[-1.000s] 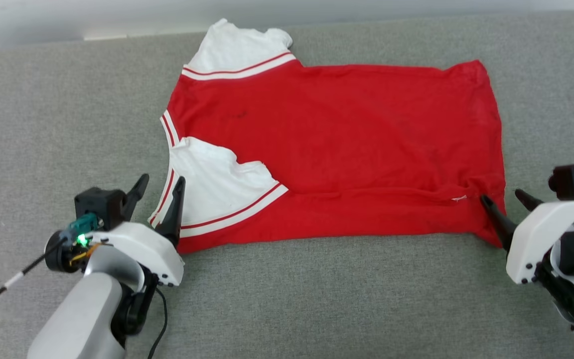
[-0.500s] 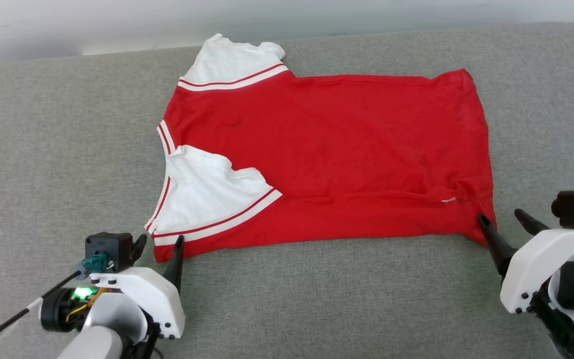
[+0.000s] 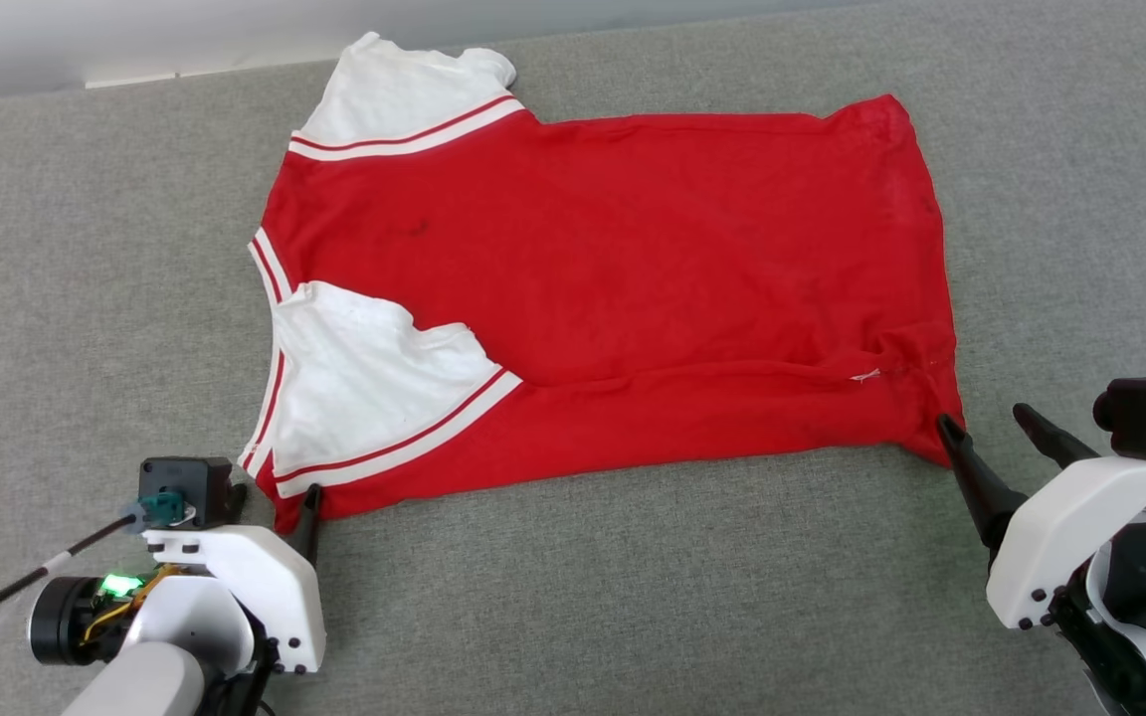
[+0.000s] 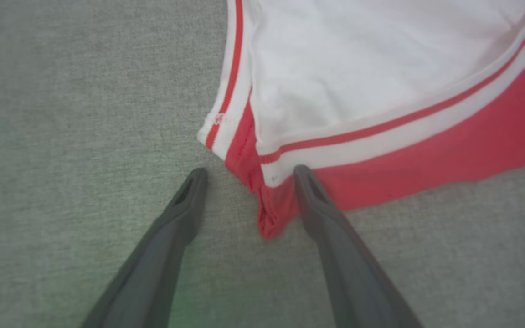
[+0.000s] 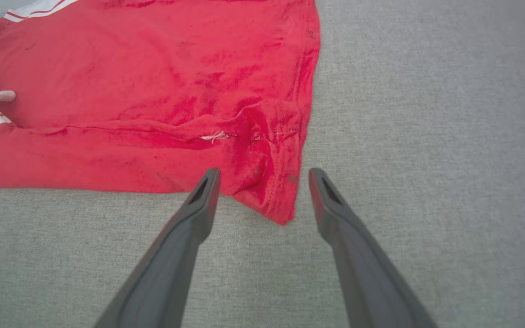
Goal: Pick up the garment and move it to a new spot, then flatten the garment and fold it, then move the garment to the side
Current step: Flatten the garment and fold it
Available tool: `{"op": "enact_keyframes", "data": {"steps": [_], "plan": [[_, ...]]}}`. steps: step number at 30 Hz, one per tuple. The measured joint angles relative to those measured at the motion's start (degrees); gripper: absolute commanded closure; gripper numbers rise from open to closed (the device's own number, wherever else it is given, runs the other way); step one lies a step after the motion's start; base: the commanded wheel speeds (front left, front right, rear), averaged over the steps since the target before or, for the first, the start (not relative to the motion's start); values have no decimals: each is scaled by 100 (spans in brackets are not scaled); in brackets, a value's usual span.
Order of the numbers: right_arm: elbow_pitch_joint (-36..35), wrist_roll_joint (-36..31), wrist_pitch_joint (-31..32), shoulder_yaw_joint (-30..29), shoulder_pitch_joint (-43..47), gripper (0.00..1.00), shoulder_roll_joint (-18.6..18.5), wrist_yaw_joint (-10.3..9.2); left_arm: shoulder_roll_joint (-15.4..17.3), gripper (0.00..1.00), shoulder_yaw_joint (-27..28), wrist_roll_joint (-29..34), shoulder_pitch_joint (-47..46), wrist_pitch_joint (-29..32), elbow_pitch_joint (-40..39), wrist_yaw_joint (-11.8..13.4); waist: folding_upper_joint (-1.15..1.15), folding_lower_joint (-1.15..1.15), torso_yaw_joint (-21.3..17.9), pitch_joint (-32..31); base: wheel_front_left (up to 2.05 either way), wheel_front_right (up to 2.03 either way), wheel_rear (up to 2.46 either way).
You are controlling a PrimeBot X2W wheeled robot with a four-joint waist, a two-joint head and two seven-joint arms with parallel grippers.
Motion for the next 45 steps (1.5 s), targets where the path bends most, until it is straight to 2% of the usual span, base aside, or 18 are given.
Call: {"op": "enact_keyframes", "data": {"steps": [4,12,24,33,34,35,36,45], "plan": [[59,-9,49,7,1,0,-27,-1,-77,100,-49,-85,-65,16,76,-179,0,0,-9,-4,0,0,0],[485,-154,697,-203,-25,0,-82,-1,-258,100,-71,-149,99,-397,-211,-271,0,0,213,-226,0,0,0],[1449,-564,1407,-570,-708,0,26,-1,-2,100,-80,56,338,-525,-1624,-153,0,0,695,-281,0,0,0],[2083,-702,1334,-720,-1056,0,38,0,38,100,-207,156,311,-471,-1842,-163,0,0,886,-55,0,0,0],[2127,-692,1330,-720,-1078,22,36,0,31,100,-218,155,293,-471,-1819,-178,0,0,897,-34,0,0,0],[2158,-684,1325,-704,-1090,71,20,1,25,100,-226,154,277,-472,-1788,-190,0,0,906,-17,0,0,0],[2181,-673,1301,-689,-1099,100,1,1,30,100,-231,155,268,-472,-1745,-204,0,0,910,-7,0,0,0],[2116,-302,1269,-677,-884,100,-246,4,169,100,-256,147,345,-472,-1336,-277,0,0,855,-260,0,0,0]]}}
